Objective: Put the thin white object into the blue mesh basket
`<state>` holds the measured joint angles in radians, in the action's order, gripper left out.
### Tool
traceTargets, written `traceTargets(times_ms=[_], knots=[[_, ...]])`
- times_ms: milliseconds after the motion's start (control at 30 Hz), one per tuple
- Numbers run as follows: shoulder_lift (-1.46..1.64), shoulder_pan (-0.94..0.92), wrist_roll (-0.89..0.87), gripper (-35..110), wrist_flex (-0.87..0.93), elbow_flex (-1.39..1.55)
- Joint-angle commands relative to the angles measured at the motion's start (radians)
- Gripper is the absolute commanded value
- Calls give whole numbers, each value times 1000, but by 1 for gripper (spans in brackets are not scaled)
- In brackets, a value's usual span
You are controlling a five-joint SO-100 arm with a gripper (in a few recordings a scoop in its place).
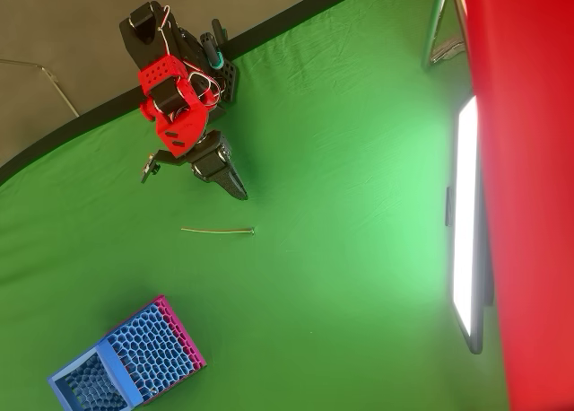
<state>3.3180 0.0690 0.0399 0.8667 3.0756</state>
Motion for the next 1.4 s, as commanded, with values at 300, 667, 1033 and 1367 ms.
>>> traceTargets(times_ms=[300, 667, 1033, 1367], knots=[[6, 8, 8, 1, 5, 6], [6, 6, 3, 2, 5, 6], [6, 6, 2, 1, 5, 6], [6, 6, 3, 1, 5, 6]])
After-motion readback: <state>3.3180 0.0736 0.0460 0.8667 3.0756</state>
